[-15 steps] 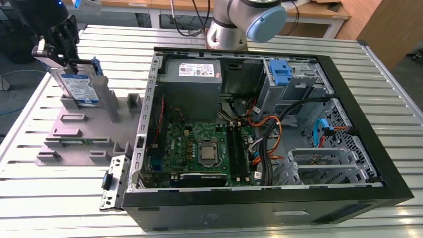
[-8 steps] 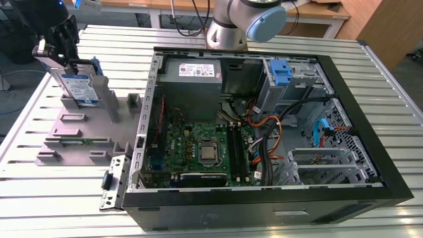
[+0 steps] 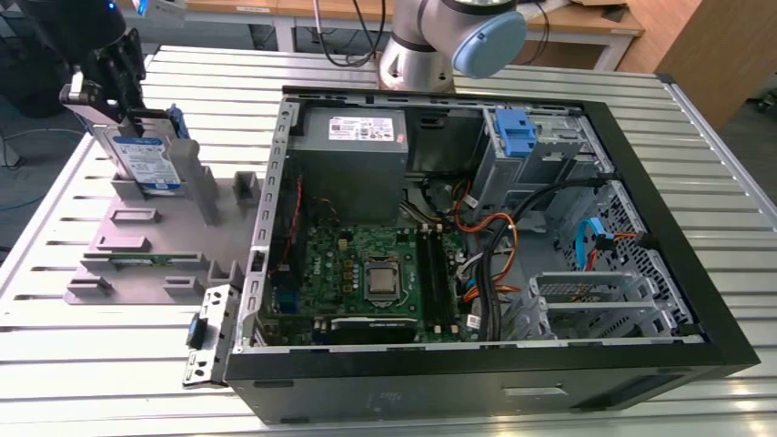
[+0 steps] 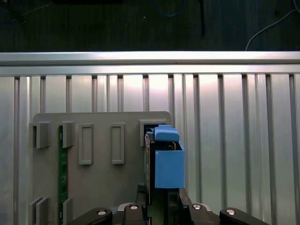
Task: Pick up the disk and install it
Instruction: 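Pick up the disk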
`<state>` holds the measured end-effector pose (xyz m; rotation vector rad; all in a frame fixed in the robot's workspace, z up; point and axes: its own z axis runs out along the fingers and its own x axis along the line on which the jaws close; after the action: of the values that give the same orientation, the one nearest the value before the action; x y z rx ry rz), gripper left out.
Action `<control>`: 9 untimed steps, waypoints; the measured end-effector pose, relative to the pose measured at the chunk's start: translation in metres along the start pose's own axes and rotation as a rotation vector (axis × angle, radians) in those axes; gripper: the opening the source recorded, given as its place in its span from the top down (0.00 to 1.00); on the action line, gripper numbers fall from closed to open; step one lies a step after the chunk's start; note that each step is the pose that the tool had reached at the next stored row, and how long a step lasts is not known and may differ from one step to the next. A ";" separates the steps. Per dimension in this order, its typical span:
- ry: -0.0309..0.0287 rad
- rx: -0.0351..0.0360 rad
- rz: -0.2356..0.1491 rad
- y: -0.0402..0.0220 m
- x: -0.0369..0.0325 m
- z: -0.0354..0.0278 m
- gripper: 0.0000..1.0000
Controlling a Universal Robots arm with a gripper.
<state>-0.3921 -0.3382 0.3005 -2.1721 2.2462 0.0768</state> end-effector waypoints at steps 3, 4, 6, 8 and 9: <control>0.0000 0.0001 0.000 0.0000 0.0000 -0.0004 0.65; 0.0001 -0.0001 0.000 0.0000 0.0000 -0.0005 0.65; 0.0001 -0.0001 0.000 0.0000 0.0000 -0.0005 0.65; 0.0002 -0.0004 0.000 0.0001 -0.0001 -0.0013 0.65; 0.0002 -0.0003 0.000 0.0001 -0.0001 -0.0017 0.65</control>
<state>-0.3921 -0.3382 0.3022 -2.1724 2.2464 0.0770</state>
